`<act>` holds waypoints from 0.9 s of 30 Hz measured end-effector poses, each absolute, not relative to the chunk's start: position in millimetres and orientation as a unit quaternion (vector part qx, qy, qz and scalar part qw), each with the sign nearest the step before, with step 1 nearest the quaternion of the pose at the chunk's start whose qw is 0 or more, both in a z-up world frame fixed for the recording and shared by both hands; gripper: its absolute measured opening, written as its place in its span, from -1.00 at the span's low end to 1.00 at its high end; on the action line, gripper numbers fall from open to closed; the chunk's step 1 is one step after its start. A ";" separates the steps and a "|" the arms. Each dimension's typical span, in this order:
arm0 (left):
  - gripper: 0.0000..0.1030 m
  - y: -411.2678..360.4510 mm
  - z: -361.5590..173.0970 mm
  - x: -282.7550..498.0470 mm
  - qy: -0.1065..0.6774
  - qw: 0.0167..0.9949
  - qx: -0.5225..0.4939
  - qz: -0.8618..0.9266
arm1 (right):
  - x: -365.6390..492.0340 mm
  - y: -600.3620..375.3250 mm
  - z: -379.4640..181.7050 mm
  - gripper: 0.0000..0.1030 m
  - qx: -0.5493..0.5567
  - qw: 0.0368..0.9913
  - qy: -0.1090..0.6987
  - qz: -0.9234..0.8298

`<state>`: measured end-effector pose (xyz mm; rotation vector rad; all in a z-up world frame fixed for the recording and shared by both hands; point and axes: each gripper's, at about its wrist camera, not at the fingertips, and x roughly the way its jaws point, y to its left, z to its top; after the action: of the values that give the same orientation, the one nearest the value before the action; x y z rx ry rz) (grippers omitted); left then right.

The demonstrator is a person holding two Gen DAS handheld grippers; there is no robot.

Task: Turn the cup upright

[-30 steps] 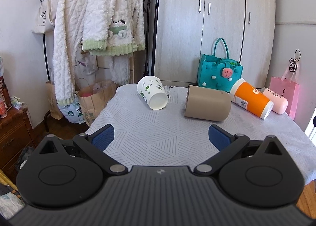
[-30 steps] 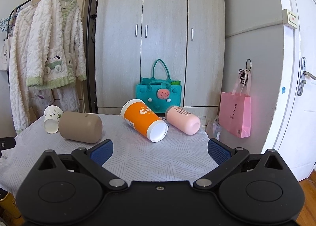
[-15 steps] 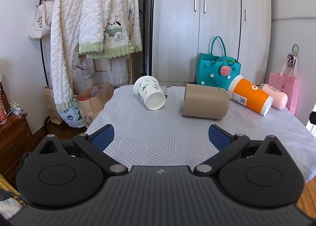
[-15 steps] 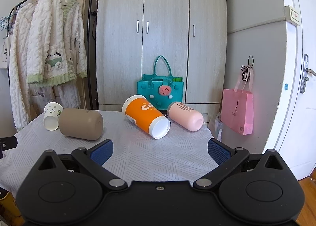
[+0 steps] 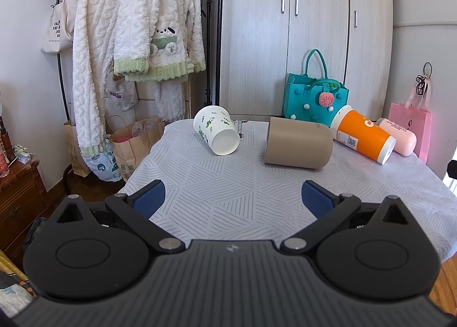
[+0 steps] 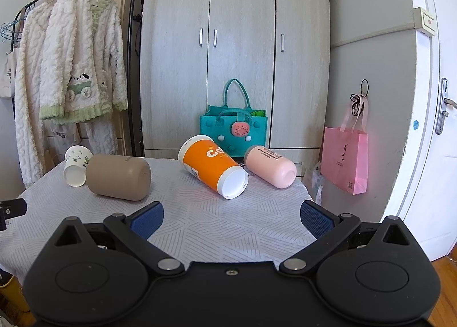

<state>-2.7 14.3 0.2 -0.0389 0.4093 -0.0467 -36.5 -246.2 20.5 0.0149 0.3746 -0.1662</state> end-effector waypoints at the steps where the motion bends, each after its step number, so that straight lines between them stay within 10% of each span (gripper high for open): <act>1: 1.00 14.3 0.0 -2.8 0.203 0.979 -0.019 -0.023 | -36.5 -246.2 20.4 1.00 0.007 0.979 0.186 -0.083; 27: 1.00 6.0 1.3 -1.5 0.233 0.972 0.000 -0.025 | -43.2 -251.8 27.5 1.00 0.009 0.982 0.186 -0.034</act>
<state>-1.5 6.0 1.3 0.0009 0.4712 -0.0497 -43.2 -251.8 27.5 0.0171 0.3734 -0.0693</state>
